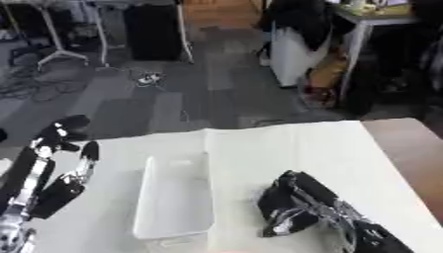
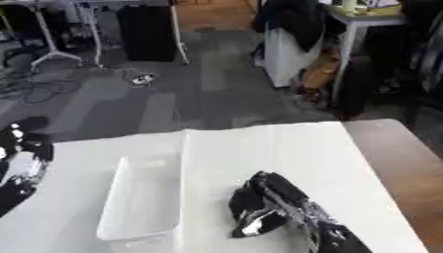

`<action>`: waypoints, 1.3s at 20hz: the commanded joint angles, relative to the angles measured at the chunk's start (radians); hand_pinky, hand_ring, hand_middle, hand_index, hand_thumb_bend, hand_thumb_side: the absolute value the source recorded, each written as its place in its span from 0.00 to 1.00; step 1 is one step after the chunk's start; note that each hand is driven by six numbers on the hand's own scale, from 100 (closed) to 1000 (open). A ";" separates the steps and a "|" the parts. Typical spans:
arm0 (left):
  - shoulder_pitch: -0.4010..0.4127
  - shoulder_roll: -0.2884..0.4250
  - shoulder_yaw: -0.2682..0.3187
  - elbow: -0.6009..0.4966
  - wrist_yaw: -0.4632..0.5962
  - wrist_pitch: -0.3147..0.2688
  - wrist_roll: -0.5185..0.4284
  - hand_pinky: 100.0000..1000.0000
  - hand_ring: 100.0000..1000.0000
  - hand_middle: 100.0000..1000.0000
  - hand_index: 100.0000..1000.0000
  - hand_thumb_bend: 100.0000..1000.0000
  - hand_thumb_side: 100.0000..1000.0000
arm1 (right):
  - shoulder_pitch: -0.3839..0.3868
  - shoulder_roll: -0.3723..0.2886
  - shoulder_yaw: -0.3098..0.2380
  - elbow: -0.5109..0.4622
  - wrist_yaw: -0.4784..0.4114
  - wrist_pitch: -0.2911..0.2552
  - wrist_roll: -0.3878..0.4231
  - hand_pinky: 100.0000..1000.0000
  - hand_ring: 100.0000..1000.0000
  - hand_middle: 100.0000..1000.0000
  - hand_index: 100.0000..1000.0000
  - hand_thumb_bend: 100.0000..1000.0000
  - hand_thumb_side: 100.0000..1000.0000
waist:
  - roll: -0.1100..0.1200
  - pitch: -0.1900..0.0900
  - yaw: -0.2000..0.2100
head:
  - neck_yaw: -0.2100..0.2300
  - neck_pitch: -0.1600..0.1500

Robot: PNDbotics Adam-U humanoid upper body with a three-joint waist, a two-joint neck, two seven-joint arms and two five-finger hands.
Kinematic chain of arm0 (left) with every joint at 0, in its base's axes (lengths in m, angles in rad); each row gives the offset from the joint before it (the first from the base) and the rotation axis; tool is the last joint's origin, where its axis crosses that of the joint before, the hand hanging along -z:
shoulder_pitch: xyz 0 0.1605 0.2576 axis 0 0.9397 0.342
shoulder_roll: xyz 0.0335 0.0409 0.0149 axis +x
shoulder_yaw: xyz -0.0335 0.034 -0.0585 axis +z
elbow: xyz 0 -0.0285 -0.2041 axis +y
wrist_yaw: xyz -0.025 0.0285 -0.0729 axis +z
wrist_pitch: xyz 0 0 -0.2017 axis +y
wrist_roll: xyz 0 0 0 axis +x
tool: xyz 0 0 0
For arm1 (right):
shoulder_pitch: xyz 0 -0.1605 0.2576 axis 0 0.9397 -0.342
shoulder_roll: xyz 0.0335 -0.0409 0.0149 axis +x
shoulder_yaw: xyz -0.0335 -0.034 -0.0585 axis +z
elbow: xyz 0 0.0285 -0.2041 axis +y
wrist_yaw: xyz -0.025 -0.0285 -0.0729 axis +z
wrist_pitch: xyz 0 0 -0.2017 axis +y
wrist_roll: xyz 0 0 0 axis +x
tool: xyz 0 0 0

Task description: Pick up objects on the table and place them in the box.

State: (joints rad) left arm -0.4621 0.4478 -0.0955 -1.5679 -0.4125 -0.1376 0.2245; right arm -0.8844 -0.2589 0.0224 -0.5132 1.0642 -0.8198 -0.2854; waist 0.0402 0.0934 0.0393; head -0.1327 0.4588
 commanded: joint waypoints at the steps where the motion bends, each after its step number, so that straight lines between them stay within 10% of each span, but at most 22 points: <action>1: -0.010 0.020 0.004 -0.019 0.005 -0.002 -0.003 0.60 0.71 0.83 0.86 0.00 0.86 | -0.016 -0.036 0.018 -0.017 -0.062 -0.008 -0.001 0.00 0.00 0.14 0.36 0.86 0.44 | 0.000 -0.014 -0.001 | 0.002 -0.010; 17: -0.001 0.033 0.002 -0.016 -0.001 -0.002 -0.005 0.60 0.72 0.83 0.86 0.00 0.86 | -0.183 -0.166 0.197 -0.174 -0.302 0.098 0.262 0.00 0.00 0.13 0.34 0.85 0.47 | -0.018 -0.033 -0.005 | 0.017 0.006; 26: 0.006 0.035 0.012 -0.017 -0.003 0.003 0.005 0.60 0.72 0.83 0.86 0.00 0.86 | -0.266 -0.189 0.208 -0.215 -0.373 0.103 0.427 0.00 0.01 0.13 0.34 0.84 0.48 | -0.024 -0.034 -0.002 | 0.018 0.011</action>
State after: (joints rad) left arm -0.4464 0.4570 -0.0952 -1.5676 -0.4131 -0.1344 0.2249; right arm -1.1158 -0.4204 0.2323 -0.7040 0.7065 -0.7171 0.1213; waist 0.0166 0.0769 0.0371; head -0.1223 0.4691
